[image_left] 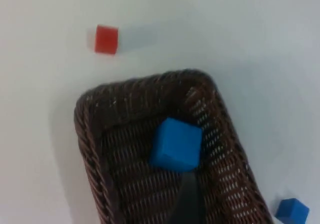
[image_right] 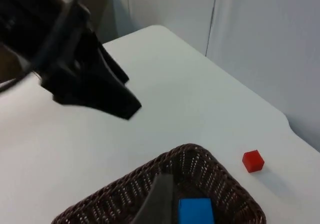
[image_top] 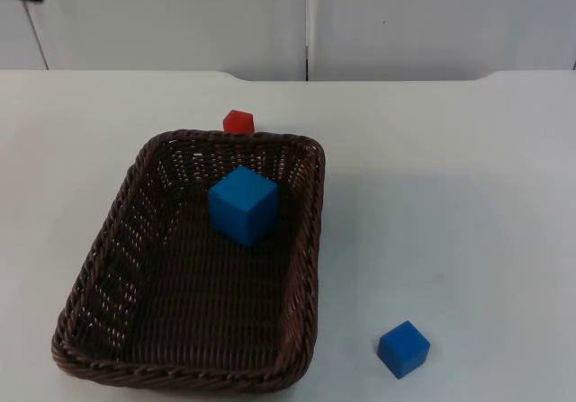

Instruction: Pick up the basket with the left hand and place the largest block into the basket with the right hand.

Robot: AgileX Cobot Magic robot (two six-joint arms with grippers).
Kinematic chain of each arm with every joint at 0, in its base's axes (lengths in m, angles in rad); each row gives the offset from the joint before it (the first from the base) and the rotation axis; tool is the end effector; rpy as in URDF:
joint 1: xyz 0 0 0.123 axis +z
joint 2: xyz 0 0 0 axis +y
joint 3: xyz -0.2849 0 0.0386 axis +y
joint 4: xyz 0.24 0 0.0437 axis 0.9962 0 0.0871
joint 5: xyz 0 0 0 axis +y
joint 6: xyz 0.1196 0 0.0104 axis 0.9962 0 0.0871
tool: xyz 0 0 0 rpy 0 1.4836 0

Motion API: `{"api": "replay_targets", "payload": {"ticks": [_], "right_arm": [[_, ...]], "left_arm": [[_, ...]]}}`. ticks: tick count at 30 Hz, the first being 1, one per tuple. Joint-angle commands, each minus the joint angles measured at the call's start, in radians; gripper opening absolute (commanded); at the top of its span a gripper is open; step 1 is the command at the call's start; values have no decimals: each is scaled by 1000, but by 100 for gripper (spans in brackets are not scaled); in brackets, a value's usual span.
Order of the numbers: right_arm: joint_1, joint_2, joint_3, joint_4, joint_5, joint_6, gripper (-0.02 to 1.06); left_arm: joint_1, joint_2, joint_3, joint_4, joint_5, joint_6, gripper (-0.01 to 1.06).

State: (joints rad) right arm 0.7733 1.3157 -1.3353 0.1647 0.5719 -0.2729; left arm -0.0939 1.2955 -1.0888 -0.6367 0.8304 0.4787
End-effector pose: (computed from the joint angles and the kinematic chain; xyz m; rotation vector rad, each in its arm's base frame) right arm 0.2156 0.2254 0.4038 -0.9551 1.8288 0.4897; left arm 0.2693 -0.0783 0.3208 0.3391 2.3549 -0.5827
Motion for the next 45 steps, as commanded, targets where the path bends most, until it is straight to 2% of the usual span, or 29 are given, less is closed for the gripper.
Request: {"api": "replay_targets", "payload": {"ticks": [1,9,17,22,23,27,33,40,45], "right_arm": [[5,-7,3,3,17,-6,78],[5,-7,3,19,64,-6,78],[5,-7,19,23,64,-6,78],[5,-61,168,25,-52,-6,78],[5,-61,168,25,-52,-6,78],[5,-148,326,25,-158,-6,78],[5,-273,484,22,-235,-6,78],[5,-416,589,22,-246,-8,78],[5,-573,675,22,-246,-8,78]], "left_arm": [[-1,-40,-2,4,12,10,68],[-1,-192,-2,43,39,10,68],[-1,-313,-2,64,56,10,68],[-1,-421,85,72,28,10,68],[-1,-421,85,72,28,10,68],[-1,-526,209,80,-39,10,68],[-1,-673,321,80,-66,10,68],[-1,-809,347,103,-27,-11,68],[-1,-951,347,200,20,-111,68]]}}
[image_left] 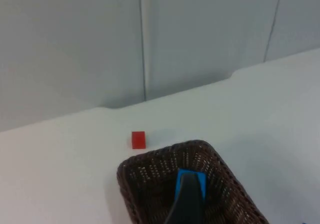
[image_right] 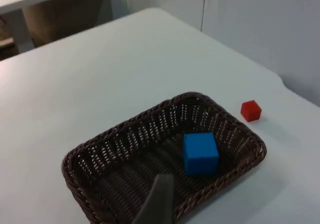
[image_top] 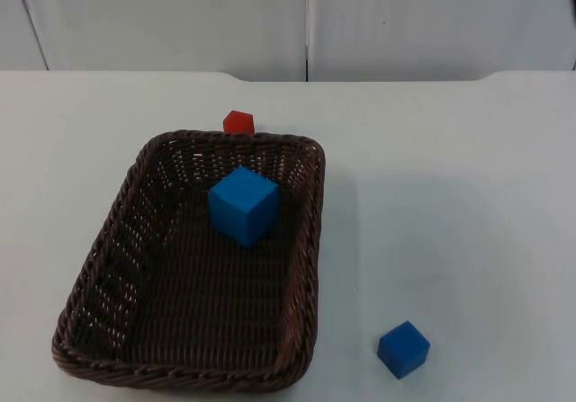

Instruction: Pick up the basket with the left hand and place the largest block into the basket with the right hand.

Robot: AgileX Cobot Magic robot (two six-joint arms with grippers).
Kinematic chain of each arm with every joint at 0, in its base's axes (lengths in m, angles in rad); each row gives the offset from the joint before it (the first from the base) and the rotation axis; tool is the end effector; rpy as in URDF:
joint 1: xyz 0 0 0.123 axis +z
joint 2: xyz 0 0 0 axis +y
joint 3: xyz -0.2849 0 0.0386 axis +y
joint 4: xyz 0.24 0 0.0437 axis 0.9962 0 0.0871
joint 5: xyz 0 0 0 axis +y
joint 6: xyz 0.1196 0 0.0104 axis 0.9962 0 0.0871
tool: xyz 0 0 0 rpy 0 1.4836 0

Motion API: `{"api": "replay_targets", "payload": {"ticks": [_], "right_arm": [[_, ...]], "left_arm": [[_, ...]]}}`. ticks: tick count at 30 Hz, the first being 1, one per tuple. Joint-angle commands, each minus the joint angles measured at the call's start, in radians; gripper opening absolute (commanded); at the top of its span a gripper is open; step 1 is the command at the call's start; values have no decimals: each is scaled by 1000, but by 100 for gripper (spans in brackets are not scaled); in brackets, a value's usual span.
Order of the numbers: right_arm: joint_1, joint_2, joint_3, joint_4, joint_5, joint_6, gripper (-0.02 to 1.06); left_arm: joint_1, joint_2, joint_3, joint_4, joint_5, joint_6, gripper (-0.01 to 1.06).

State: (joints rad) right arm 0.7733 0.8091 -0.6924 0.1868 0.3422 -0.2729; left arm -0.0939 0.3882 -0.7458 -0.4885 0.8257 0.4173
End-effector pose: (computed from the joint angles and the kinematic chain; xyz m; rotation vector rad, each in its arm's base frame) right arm 0.1283 0.1357 0.3283 -0.8684 1.7686 0.5074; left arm 0.0632 -0.0476 0.3562 0.3939 1.8424 -0.3476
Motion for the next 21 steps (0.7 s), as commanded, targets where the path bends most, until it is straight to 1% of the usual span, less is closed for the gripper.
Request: {"api": "replay_targets", "payload": {"ticks": [1,2,3,4,6,7,8,12,13,14,17,18,21], "right_arm": [[5,-95,47,-1,-17,-8,78],[5,-95,47,-1,-17,-8,78],[5,-144,65,-1,-15,-8,78],[5,-161,72,-1,-15,-8,78],[5,-217,98,-1,-7,-8,78],[5,-217,98,-1,-7,-8,78],[5,-247,109,-1,-3,-8,78],[5,-352,144,-1,38,-8,78],[5,-352,144,-1,38,-8,78],[5,-383,149,-1,64,-8,78],[5,-441,149,-12,109,-8,78],[5,-441,149,-12,109,-8,78],[5,-489,149,-23,148,-5,78]], "left_arm": [[1,-72,4,92,42,-87,68],[1,-72,4,92,42,-87,68],[2,-114,4,143,74,-133,68],[2,-123,4,162,81,-149,68],[2,-176,4,238,127,-210,68],[2,-176,4,238,127,-210,68],[2,-202,4,268,148,-233,68],[2,-290,4,401,218,-316,68],[2,-290,4,401,218,-316,68],[2,-319,8,427,239,-345,68],[2,-375,58,429,241,-369,68],[2,-375,58,429,241,-369,68],[2,-388,134,440,248,-374,68]]}}
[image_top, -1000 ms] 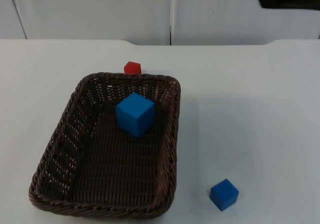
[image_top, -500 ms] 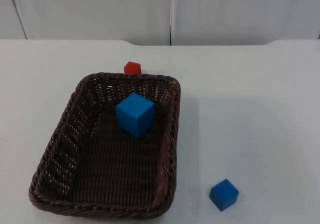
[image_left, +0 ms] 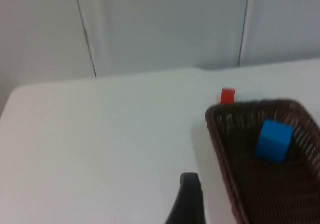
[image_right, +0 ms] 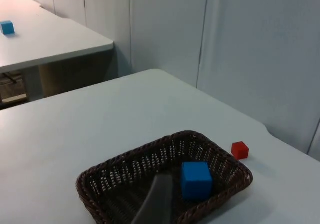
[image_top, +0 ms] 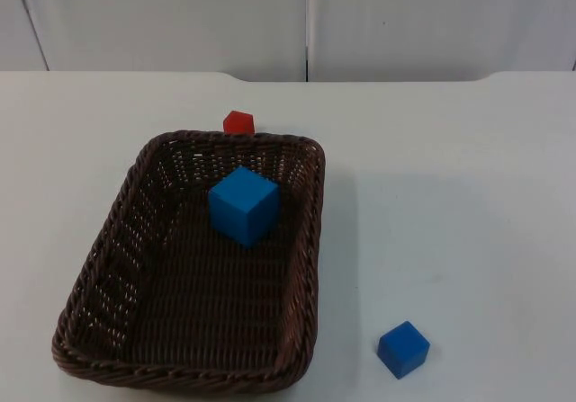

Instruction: Pick up the basket with the left hand and place the largest block into the basket with the right hand.

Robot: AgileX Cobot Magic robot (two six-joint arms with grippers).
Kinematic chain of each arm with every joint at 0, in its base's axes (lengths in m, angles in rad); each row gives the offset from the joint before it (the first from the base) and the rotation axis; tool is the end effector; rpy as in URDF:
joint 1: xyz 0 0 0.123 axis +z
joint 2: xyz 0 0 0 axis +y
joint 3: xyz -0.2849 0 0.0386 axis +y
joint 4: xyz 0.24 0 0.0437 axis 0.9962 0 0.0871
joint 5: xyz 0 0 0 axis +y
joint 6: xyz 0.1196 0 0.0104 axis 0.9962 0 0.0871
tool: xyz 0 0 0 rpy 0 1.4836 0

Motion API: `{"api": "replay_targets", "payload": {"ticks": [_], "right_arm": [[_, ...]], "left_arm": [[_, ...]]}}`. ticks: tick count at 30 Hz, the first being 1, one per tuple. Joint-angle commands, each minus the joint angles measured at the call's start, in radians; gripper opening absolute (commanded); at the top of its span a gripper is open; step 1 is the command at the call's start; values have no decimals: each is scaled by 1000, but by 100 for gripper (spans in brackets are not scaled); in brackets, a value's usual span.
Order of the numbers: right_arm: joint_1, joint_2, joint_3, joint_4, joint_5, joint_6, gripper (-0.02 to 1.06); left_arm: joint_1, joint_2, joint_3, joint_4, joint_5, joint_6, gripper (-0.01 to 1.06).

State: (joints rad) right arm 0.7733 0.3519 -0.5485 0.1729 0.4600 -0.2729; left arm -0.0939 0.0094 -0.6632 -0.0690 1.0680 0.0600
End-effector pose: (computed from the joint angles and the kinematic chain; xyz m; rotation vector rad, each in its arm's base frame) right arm 0.0585 0.0699 0.3268 -0.8147 1.5737 0.5447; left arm -0.0077 -0.0066 0.3065 0.1554 1.8911 -0.1030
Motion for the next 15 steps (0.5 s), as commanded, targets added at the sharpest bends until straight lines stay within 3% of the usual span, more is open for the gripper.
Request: {"api": "replay_targets", "payload": {"ticks": [1,6,15], "right_arm": [[5,-46,5,-9,50,-3,78],[5,-111,5,-15,134,21,78],[5,-256,5,-13,256,48,78]], "left_arm": [[2,-9,67,33,15,-23,68],[2,-9,89,107,19,-100,68],[2,-9,168,117,12,-118,68]]}}
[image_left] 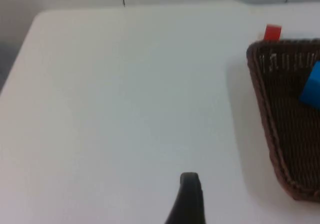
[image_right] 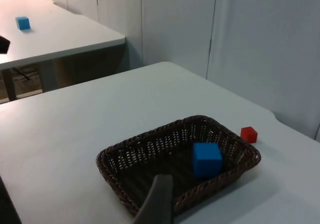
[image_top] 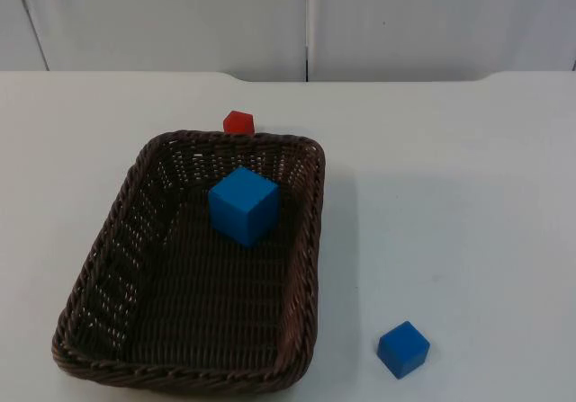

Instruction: Pick up the basket with the left hand and place the largest block into the basket with the right hand.

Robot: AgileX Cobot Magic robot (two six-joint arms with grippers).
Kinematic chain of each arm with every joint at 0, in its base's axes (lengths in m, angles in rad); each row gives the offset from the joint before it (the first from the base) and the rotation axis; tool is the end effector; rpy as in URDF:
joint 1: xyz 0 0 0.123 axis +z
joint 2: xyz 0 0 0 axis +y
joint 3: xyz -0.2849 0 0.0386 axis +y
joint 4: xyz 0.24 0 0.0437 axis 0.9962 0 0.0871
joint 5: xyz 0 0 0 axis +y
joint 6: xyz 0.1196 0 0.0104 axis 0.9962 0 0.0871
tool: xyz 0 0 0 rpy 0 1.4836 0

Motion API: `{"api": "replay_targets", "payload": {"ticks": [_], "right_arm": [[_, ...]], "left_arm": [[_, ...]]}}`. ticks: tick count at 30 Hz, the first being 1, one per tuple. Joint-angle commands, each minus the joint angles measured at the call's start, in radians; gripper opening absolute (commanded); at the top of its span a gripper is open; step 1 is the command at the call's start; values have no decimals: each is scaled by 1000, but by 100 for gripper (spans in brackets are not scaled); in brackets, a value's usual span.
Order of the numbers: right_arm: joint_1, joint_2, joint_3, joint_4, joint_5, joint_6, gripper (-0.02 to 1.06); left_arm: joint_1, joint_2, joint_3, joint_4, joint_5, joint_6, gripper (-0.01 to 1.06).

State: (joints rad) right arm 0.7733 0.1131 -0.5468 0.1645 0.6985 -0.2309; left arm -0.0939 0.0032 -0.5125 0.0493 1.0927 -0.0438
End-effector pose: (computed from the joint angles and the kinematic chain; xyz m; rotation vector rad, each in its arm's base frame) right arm 0.0186 0.0358 0.3137 -0.8256 1.5731 0.5791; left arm 0.0094 0.0044 0.2606 0.0482 2.0655 -0.0256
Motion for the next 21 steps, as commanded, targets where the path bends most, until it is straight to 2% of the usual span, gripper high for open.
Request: {"api": "replay_targets", "payload": {"ticks": [1,8,12,21], "right_arm": [[5,-39,3,-4,34,8,78],[5,-113,3,-34,104,58,78],[5,-113,3,-116,167,154,78],[5,-113,3,-118,322,160,78]], "left_arm": [[2,-3,15,-4,-17,-14,68],[2,-3,15,-10,-17,-12,68],[2,-3,15,-16,-17,-3,68],[2,-3,15,-16,-17,-3,68]]}}
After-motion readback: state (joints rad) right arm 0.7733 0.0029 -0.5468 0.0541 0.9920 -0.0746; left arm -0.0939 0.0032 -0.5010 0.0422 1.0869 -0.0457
